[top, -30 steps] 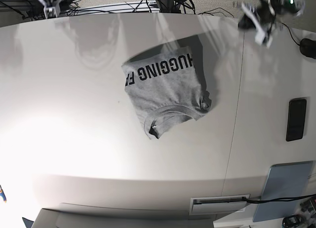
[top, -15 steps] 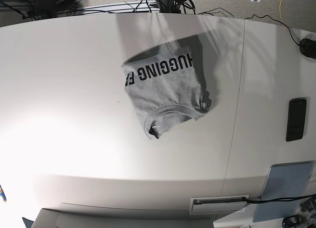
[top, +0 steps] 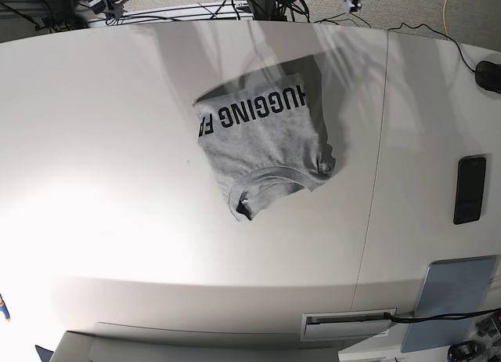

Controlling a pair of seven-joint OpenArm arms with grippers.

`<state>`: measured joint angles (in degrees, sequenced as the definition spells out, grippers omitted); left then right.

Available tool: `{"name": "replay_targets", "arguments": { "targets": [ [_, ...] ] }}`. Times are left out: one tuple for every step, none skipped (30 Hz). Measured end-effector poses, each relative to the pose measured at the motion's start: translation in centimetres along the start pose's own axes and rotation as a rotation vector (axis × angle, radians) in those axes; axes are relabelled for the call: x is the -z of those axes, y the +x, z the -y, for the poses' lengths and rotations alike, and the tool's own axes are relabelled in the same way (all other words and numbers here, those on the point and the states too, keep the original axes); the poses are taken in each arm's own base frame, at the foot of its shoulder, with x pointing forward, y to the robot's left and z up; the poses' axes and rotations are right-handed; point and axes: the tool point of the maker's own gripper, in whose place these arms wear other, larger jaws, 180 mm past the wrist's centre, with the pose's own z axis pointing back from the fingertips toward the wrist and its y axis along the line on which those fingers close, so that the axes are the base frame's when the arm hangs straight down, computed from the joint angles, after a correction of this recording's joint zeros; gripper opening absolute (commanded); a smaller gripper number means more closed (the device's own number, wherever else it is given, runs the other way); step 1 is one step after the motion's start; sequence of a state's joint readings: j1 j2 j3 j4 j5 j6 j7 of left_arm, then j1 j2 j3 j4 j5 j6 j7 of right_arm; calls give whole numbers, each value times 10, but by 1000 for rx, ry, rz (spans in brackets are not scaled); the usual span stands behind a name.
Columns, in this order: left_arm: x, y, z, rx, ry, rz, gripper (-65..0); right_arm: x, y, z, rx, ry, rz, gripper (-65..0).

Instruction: Fold the T-shirt properly

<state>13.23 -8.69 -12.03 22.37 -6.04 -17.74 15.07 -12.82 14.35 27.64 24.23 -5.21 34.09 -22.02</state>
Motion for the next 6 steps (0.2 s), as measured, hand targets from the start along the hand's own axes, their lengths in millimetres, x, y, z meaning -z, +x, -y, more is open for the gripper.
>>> {"name": "replay_targets", "arguments": {
  "targets": [
    [1, -1, 2, -4, -3, -8, -581, 0, 0, 1, -10, -3, -3, -650],
    [2, -2, 4, -7, -7, -12, -581, 0, 1, 1, -13, -4, 2, -650],
    [3, -3, 6, -10, -10, -10, -581, 0, 1, 1, -12, -4, 10, -650],
    [4, -3, 9, -10, -15, -6, -581, 0, 1, 1, -12, -3, 8, -650],
    [4, -3, 10, -11, -18, -3, -581, 0, 0, 0, -11, -2, 7, -650],
    [5, -2, 12, -12, -20, 4, -581, 0, 0, 0, -12, -2, 8, -650]
  ]
}}
